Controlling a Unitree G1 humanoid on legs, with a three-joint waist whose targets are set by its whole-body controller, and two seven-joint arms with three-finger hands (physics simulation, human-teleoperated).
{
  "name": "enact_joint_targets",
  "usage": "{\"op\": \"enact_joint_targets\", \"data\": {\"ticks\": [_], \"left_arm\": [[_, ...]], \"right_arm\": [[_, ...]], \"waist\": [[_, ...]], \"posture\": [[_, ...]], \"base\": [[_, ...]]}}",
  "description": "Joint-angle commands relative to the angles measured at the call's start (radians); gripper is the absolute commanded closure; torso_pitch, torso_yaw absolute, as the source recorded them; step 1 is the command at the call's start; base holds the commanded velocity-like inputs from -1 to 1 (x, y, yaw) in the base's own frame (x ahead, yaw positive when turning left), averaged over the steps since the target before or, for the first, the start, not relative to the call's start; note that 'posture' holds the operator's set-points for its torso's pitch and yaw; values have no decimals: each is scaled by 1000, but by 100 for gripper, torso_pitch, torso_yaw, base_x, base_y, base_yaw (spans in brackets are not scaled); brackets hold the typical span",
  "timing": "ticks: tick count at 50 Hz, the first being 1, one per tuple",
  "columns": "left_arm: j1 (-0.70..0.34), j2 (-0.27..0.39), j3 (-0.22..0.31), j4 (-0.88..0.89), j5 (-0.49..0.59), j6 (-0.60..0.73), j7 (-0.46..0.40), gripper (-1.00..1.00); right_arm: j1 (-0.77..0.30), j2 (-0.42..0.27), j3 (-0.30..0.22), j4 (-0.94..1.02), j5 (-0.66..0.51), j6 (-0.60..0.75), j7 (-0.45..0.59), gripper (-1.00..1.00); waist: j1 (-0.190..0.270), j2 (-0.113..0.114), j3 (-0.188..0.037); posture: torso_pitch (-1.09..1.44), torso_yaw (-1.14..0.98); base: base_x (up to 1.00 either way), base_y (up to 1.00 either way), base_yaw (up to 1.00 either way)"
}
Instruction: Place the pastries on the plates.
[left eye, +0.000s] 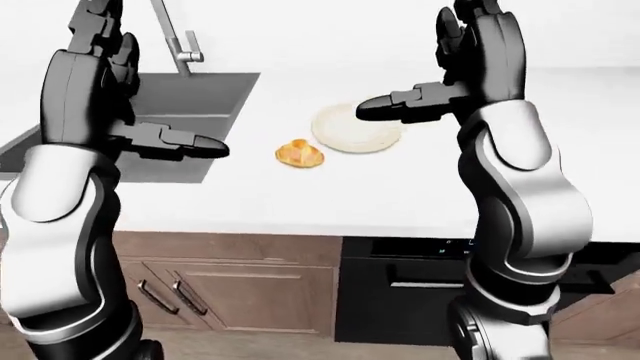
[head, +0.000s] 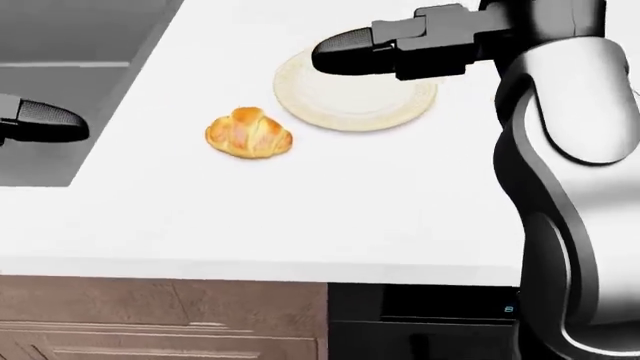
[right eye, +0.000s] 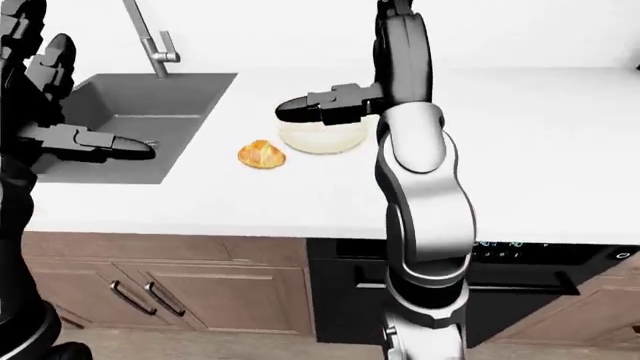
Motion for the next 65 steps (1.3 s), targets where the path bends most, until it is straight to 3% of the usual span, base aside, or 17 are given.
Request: {"op": "enact_joint_targets", "data": {"ticks": [1,3,4,6,7,9,13,15,17,19,22,23,31,40,49,54,65], "left_arm": [[-33,9,-1,-27,1,-37,2,-100],[-34,9,-2,-26,1,-37,2,-100],[-34,8,-2,-26,0,-36,1,-100],[-38,8,-2,-29,-2,-30,0,-100],[-39,10,-3,-29,-1,-30,-1,-100],[-39,9,1,-32,-3,-28,0,-100],[-27,7,1,-35,-1,-33,1,-100],[-31,11,2,-35,-2,-29,-1,-100],[-35,16,4,-33,-2,-27,-3,-100],[-48,21,5,-21,-4,-27,-3,-100],[-58,15,10,-11,-23,-6,10,-100],[-54,19,7,-7,-24,-7,8,-100],[-132,71,-43,193,15,-83,-88,-100],[-297,127,-119,576,181,-351,-293,-100],[-434,118,-160,905,329,-616,-480,-100],[-477,113,-167,979,397,-695,-572,-100],[-533,49,-193,1133,490,-830,-598,-100]], "right_arm": [[-36,-11,-23,-36,0,-41,-9,-100],[-26,-20,-11,-36,-7,-42,-6,-100],[-26,-9,-21,-29,-4,-36,-19,-100],[-30,-20,-15,-34,-10,-42,-15,-100],[-38,-9,-29,-32,0,-25,-23,-100],[-32,-15,-24,-38,0,-25,-24,-100],[-23,-19,-8,-43,-14,-25,-14,-100],[-24,-16,-11,-40,-16,-25,-12,-100],[-31,-16,-22,-36,-15,-23,-14,-100],[-35,-18,-29,-42,-11,-15,-16,-100],[-24,-21,-26,-47,-10,-21,-23,-100],[-19,-1,-46,-51,7,-12,-41,-100],[-6,-30,-38,-77,27,1,-52,-100],[-14,-44,-39,-64,39,-5,-59,-100],[-4,-39,-34,-73,36,-5,-53,-100],[-9,-36,-30,-67,31,-7,-50,-100],[-24,-35,-27,-52,24,-8,-44,-100]], "waist": [[-4,9,-22],[9,-21,-11],[18,-66,7],[-3,-159,-9],[4,-122,15],[-7,-107,7],[-15,-58,13],[-24,-17,3],[-25,-36,3],[-23,-44,-12],[-16,-58,-17],[-14,-60,-19],[-4,-65,-26],[-1,-69,-25],[2,-77,-26],[0,-80,-26],[1,-83,-26]], "posture": [[0,0],[0,0],[0,0],[0,0],[0,0],[0,0],[0,0],[0,0],[0,0],[0,0],[0,0],[0,0],[0,0],[0,0],[0,0],[0,0],[0,0]], "base": [[30,-73,0],[28,-32,0],[0,0,0],[0,0,0],[0,0,0],[0,0,0],[0,0,0],[0,0,0],[0,0,0],[0,0,0],[0,0,0],[0,0,0],[0,0,0],[0,0,0],[0,0,0],[0,0,0],[0,0,0]]}}
